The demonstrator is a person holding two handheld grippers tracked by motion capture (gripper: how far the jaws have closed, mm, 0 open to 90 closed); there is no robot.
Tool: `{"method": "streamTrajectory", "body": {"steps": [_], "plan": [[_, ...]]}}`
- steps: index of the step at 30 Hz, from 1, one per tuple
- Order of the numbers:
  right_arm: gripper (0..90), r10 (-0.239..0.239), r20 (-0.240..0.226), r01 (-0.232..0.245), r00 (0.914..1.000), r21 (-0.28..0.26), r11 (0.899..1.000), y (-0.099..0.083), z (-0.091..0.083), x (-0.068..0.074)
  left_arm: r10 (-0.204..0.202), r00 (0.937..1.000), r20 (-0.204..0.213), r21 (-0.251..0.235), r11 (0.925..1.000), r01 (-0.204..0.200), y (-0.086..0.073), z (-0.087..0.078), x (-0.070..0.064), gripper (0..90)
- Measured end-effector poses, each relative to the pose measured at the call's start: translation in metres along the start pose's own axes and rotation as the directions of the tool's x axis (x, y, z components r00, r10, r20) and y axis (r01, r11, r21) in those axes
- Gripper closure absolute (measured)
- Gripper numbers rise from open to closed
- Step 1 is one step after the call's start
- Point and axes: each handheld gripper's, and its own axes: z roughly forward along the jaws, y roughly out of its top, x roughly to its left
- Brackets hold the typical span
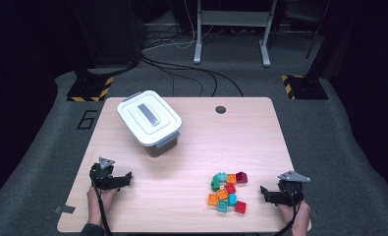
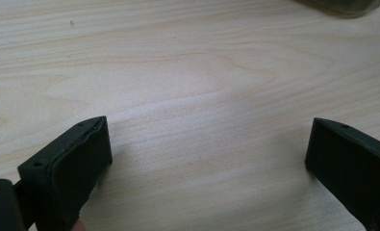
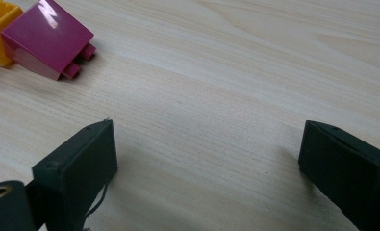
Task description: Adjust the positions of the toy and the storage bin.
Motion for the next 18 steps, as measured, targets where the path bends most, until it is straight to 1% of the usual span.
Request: {"method": "streamTrajectory", "body": {"steps": [1, 2, 4, 6, 9, 13, 16, 18], "plan": [[5.2, -0.007, 0.001, 0.007, 1.0000, -0.002, 1.000, -0.0001, 0.0001, -0.0003, 0.001, 1.0000, 0.000, 0.002, 1.0000, -0.001, 0.0001, -0.0001, 0.0000, 1.9], [5.2, 0.002, 0.000, -0.002, 1.0000, -0.001, 1.000, -0.0001, 0.0000, 0.0003, 0.003, 1.0000, 0.000, 0.003, 1.0000, -0.003, 0.0002, -0.0001, 0.0001, 1.9], [5.2, 0.001, 0.001, -0.001, 1.0000, -0.001, 1.000, 0.0000, 0.0000, 0.0001, 0.000, 1.0000, -0.003, 0.003, 1.0000, 0.000, 0.0003, 0.0000, -0.0001, 1.9], [5.4, 0.002, 0.002, -0.002, 1.0000, 0.000, 1.000, 0.0000, 0.0000, 0.0000, -0.018, 0.9996, -0.024, 0.006, 0.9998, 0.018, 0.0002, -0.0005, -0.0017, 1.9], [5.5, 0.005, 0.003, -0.005, 1.0000, 0.001, 1.000, 0.0000, 0.0000, 0.0001, -0.020, 0.9995, -0.026, 0.007, 0.9998, 0.020, 0.0003, -0.0006, -0.0018, 2.0], [5.4, -0.001, 0.002, 0.001, 1.0000, -0.001, 1.000, 0.0002, 0.0001, -0.0004, -0.022, 0.9995, -0.022, 0.007, 0.9997, 0.022, 0.0004, -0.0005, -0.0015, 1.9], [5.4, -0.001, 0.001, 0.001, 1.0000, -0.001, 1.000, 0.0002, 0.0002, -0.0002, -0.012, 0.9999, -0.002, 0.009, 0.9999, 0.012, 0.0002, -0.0018, 0.0005, 3.0], [5.3, -0.001, 0.002, 0.001, 1.0000, -0.001, 1.000, 0.0003, 0.0003, -0.0002, -0.015, 0.9999, -0.003, 0.009, 0.9998, 0.015, 0.0005, -0.0026, 0.0008, 4.1]]}}
